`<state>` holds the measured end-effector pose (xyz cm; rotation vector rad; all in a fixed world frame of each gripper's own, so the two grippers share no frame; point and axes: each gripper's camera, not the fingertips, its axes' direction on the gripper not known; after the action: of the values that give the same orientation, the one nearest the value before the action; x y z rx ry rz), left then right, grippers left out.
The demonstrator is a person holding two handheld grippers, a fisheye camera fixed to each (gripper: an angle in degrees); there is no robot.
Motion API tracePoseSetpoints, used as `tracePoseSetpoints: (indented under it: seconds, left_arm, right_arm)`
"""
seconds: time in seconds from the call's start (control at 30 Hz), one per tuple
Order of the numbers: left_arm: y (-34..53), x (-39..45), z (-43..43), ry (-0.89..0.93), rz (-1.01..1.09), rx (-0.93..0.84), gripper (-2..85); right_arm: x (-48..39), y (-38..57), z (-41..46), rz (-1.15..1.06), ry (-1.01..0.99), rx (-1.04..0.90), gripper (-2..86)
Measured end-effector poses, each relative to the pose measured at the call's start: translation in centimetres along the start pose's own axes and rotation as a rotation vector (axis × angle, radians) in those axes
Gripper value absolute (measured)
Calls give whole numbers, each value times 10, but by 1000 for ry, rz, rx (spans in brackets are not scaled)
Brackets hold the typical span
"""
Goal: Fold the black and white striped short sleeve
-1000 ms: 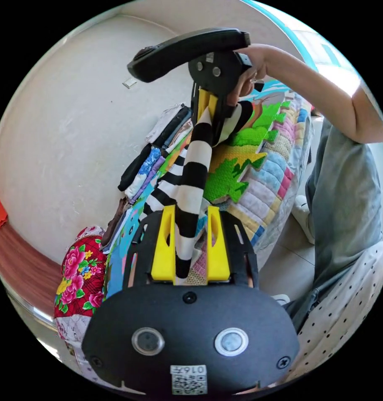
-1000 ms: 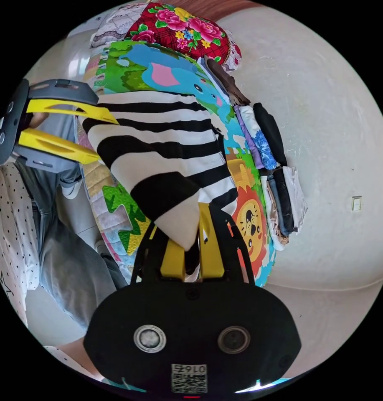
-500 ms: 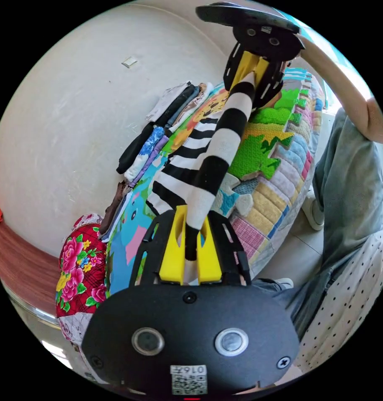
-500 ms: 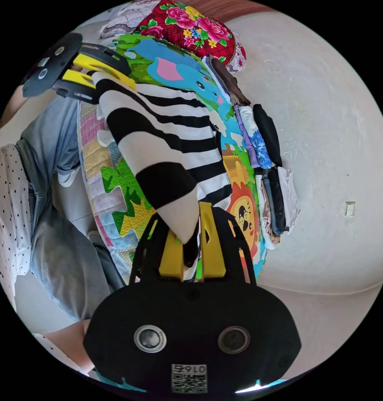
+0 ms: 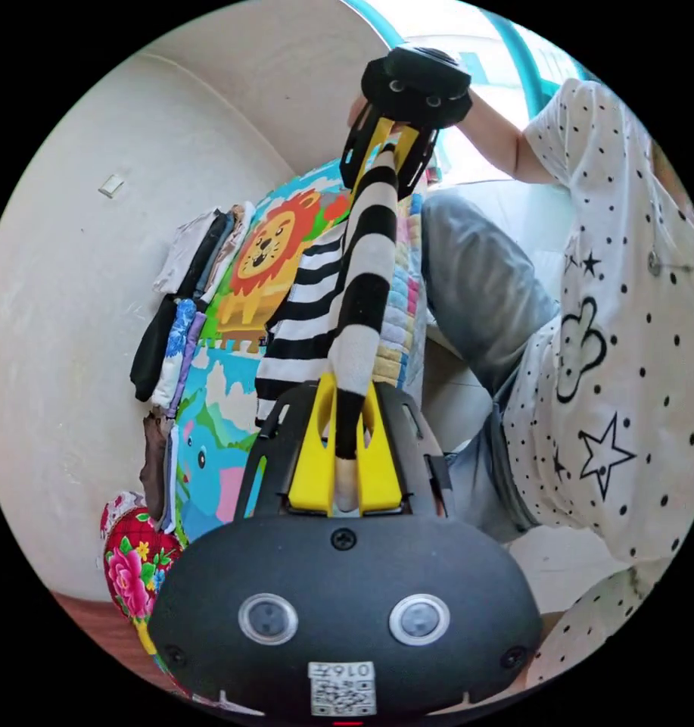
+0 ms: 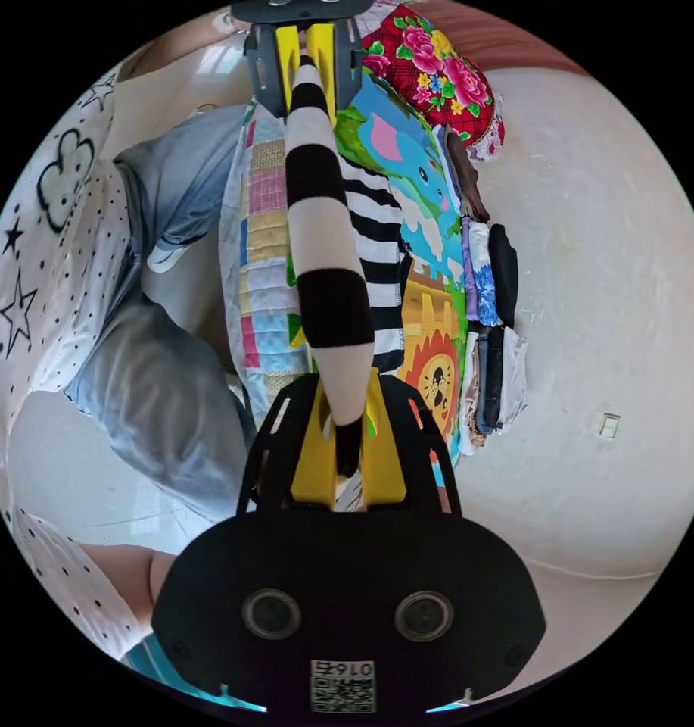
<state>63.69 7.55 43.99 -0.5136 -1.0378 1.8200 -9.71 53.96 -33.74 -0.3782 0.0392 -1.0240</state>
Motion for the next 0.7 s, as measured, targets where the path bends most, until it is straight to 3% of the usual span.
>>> tracePoseSetpoints:
  seconds: [0.33,0.43,0.53,0.63,0.7]
  left_arm:
    - [-48,-118,30,162,170,-4,2]
    - [-75,-197,64,180,162,-67,1]
    - [-116,-310,103,212,2,-134,0]
    - [-158,-423,116,73,-163,-113,-2]
    - [-183,-487,100,-169,-241,20,-1]
  right_arm:
    - [69,15,12,-29,-170,10,34]
    - [120,8,52,27,-204,-37,31]
    - [202,2,109,116,-237,-141,29]
    - [312,6,161,351,-188,-267,30]
    - [369,14,169,495,-26,-291,32]
